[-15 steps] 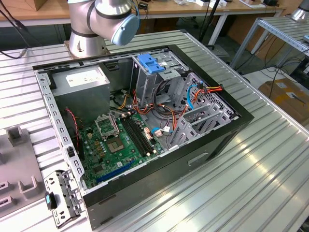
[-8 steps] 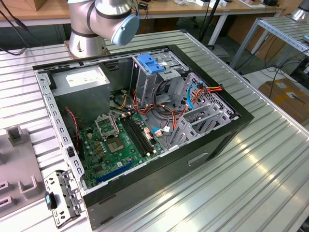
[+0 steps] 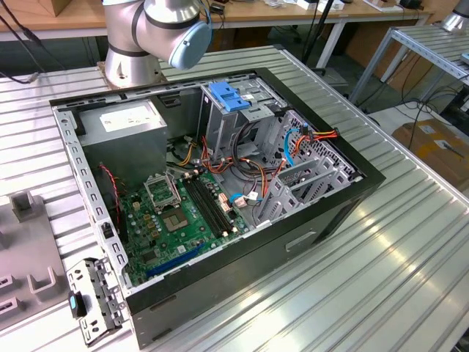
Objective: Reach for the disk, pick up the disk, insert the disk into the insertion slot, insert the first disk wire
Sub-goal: 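Pick up the disk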
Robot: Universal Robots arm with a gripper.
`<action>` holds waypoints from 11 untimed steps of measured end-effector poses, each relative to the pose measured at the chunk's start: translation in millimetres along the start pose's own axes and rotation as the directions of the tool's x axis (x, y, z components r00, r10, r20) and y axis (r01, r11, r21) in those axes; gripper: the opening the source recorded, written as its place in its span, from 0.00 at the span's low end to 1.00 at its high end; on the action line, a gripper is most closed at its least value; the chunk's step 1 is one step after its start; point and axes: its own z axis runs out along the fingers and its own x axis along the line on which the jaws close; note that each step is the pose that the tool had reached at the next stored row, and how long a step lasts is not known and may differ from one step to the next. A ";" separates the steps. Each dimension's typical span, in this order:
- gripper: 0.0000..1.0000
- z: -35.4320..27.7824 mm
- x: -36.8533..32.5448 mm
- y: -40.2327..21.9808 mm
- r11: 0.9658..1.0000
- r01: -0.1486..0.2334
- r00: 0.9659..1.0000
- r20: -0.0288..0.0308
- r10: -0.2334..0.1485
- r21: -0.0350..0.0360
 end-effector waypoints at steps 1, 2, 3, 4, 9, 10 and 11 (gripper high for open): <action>0.37 -0.3 0.0 0.0 1.000 0.000 1.000 0.000 0.000 0.000; 0.37 -1.0 -0.1 -0.1 1.000 0.000 1.000 0.000 0.000 0.000; 0.37 -1.5 -0.1 -0.1 1.000 0.000 1.000 0.000 0.000 0.000; 0.37 -2.5 -0.1 -0.1 1.000 0.000 1.000 0.000 0.000 0.000; 0.37 -6.4 -0.3 -0.3 1.000 0.000 1.000 0.000 0.000 0.000; 0.37 -6.3 -0.3 -0.3 1.000 0.000 1.000 0.000 0.000 0.000; 0.37 -6.6 -0.3 -0.3 1.000 0.000 1.000 0.000 0.000 0.000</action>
